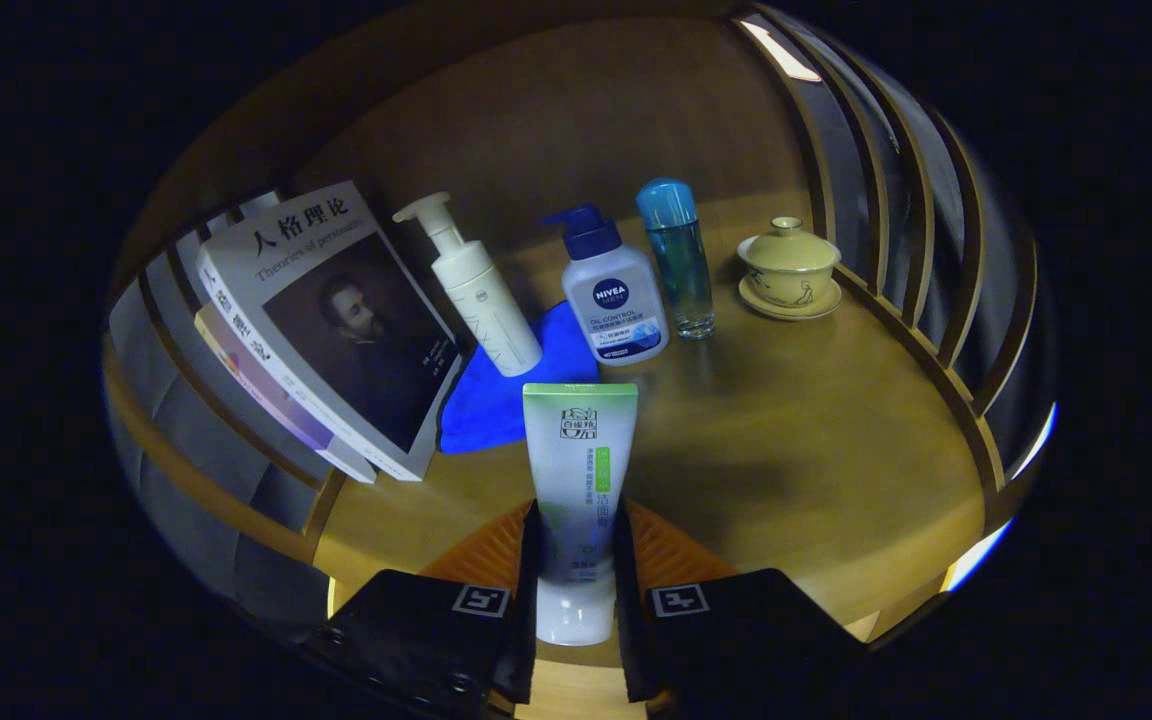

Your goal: Pull open the drawer, take out the items inside it, and place them on the countertop above the cabinet.

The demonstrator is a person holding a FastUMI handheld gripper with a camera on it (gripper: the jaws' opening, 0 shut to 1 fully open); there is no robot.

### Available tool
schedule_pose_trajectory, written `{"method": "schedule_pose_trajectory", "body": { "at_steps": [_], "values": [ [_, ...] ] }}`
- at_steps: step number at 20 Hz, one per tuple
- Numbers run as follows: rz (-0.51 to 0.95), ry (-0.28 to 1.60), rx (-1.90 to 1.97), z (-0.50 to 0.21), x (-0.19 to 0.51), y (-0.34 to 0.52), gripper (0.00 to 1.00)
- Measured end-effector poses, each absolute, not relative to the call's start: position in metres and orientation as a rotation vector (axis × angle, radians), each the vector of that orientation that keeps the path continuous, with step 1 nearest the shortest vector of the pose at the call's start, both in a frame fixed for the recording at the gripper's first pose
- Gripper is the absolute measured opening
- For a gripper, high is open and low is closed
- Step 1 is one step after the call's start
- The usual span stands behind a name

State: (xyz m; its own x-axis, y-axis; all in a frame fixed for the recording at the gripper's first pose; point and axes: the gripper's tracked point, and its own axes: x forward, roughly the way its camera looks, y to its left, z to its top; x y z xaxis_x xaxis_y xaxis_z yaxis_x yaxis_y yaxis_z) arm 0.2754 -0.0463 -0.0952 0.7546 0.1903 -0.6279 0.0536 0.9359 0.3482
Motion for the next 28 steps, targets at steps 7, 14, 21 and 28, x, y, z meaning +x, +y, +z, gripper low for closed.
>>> {"method": "schedule_pose_trajectory", "body": {
  "at_steps": [7, 14, 21, 28],
  "values": [
    [0.060, 0.701, 0.419, -0.104, 0.275, -0.043, 0.67],
    [0.053, 0.471, 0.343, -0.048, 0.245, -0.047, 0.98],
    [0.106, 0.163, 0.222, 0.002, 0.153, -0.012, 0.98],
    [0.081, -0.001, 0.086, -0.014, 0.054, 0.014, 0.98]
  ]
}}
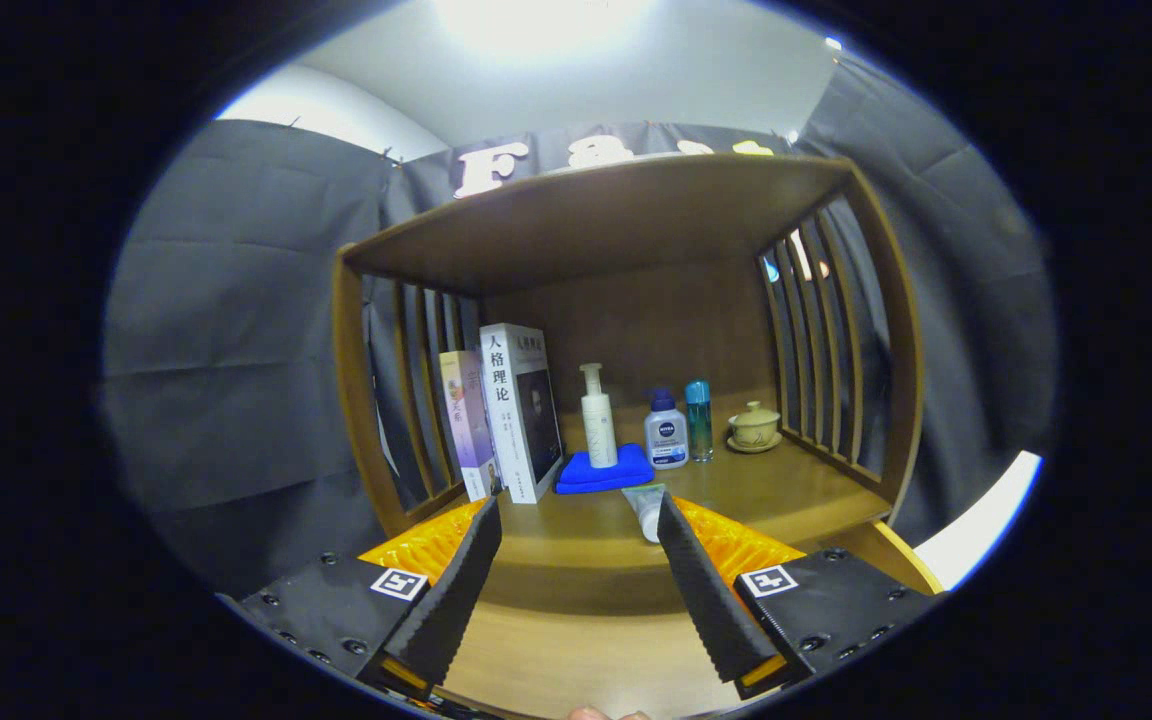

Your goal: Pull open the drawer, take out the items inside it, and place them on the countertop above the cabinet.

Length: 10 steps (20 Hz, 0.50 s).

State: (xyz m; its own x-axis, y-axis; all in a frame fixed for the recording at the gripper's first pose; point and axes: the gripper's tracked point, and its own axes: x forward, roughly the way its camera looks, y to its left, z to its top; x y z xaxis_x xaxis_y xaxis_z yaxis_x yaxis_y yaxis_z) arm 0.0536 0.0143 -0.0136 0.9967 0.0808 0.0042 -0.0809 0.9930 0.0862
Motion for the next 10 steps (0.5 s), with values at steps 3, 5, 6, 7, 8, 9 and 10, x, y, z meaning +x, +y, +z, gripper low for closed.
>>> {"method": "schedule_pose_trajectory", "body": {
  "at_steps": [3, 5, 6, 7, 8, 9, 10],
  "values": [
    [0.062, -0.043, 0.035, -0.029, 0.017, 0.023, 0.98],
    [0.033, -0.050, 0.035, -0.042, -0.004, 0.025, 0.98],
    [0.011, -0.049, 0.031, -0.050, -0.015, 0.023, 0.98],
    [-0.005, -0.040, 0.025, -0.059, -0.022, 0.023, 0.98],
    [-0.013, -0.027, 0.022, -0.069, -0.031, 0.025, 0.98],
    [-0.015, -0.014, 0.020, -0.079, -0.039, 0.027, 0.98],
    [-0.017, -0.006, 0.021, -0.086, -0.044, 0.029, 0.98]
  ]
}}
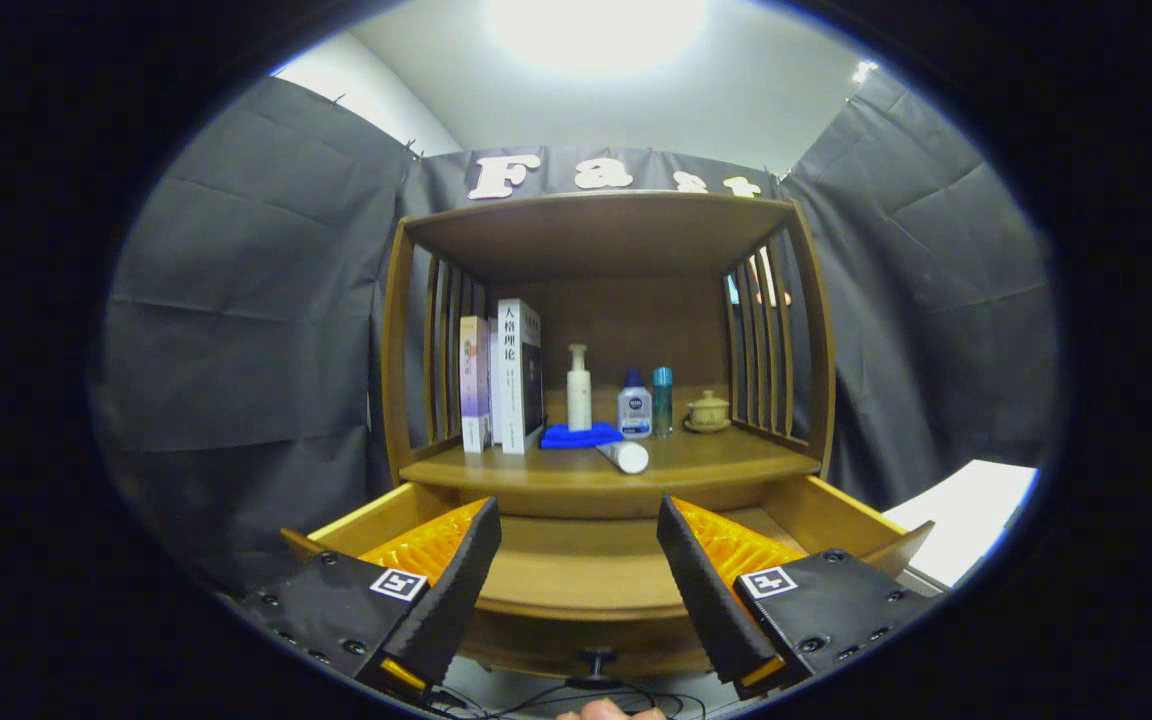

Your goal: Pull open the drawer, take out the items inside it, and place them on the countertop above the cabinet.

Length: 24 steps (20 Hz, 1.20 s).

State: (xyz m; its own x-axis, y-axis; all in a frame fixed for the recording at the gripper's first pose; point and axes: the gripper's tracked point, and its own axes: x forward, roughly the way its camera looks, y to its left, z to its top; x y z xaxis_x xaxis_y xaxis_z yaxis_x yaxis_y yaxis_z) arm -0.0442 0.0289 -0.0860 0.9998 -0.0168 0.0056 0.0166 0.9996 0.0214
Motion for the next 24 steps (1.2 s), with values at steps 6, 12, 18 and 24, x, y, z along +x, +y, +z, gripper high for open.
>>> {"method": "schedule_pose_trajectory", "body": {
  "at_steps": [6, 12, 18, 24],
  "values": [
    [-0.049, 0.023, 0.021, -0.117, -0.063, 0.032, 0.98],
    [-0.062, 0.084, 0.015, -0.149, -0.058, 0.020, 0.98],
    [-0.080, 0.186, 0.012, -0.192, -0.047, 0.012, 0.98],
    [-0.111, 0.191, 0.006, -0.201, -0.047, 0.012, 0.98]
  ]
}}
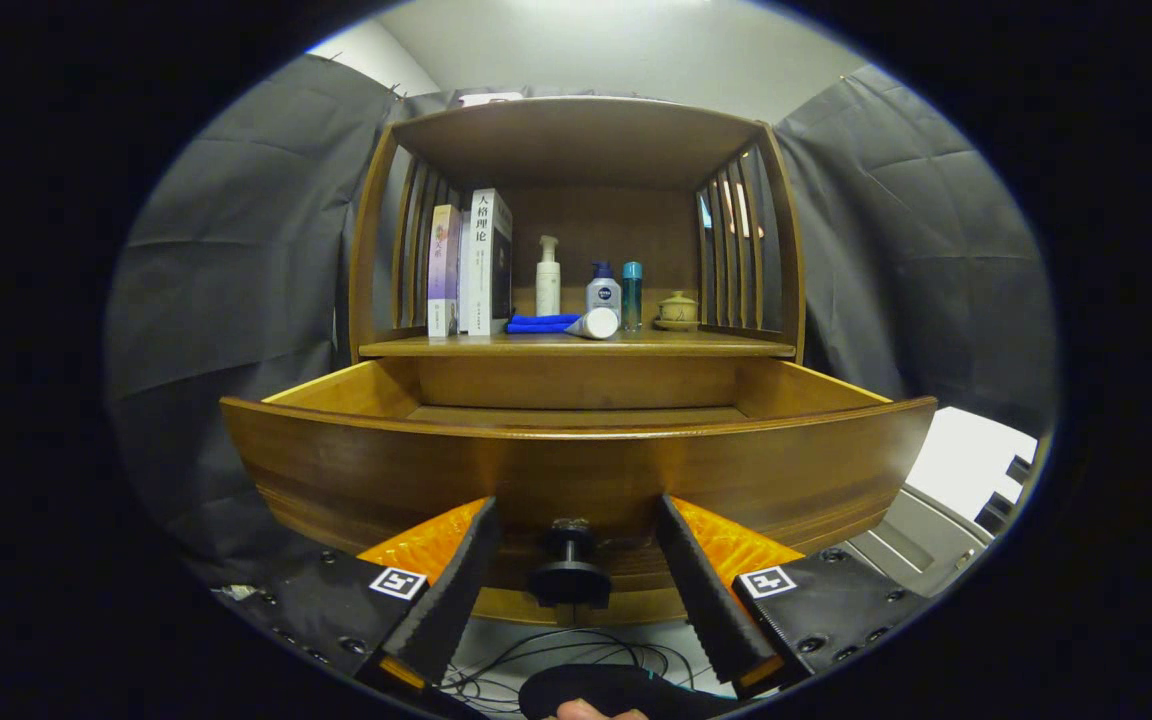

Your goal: Pull open the drawer, take out the items inside it, and place them on the countertop above the cabinet.

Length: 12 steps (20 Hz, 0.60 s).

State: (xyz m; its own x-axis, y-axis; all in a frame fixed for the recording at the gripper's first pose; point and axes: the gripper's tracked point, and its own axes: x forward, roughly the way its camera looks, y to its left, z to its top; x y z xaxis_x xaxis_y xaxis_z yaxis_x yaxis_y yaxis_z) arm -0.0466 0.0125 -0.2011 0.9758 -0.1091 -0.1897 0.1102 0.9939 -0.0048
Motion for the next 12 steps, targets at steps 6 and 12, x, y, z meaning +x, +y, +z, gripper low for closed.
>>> {"method": "schedule_pose_trajectory", "body": {
  "at_steps": [6, 12],
  "values": [
    [-0.086, 0.199, 0.040, -0.200, -0.030, 0.019, 0.98],
    [-0.092, 0.207, 0.045, -0.196, 0.002, 0.018, 0.98]
  ]
}}
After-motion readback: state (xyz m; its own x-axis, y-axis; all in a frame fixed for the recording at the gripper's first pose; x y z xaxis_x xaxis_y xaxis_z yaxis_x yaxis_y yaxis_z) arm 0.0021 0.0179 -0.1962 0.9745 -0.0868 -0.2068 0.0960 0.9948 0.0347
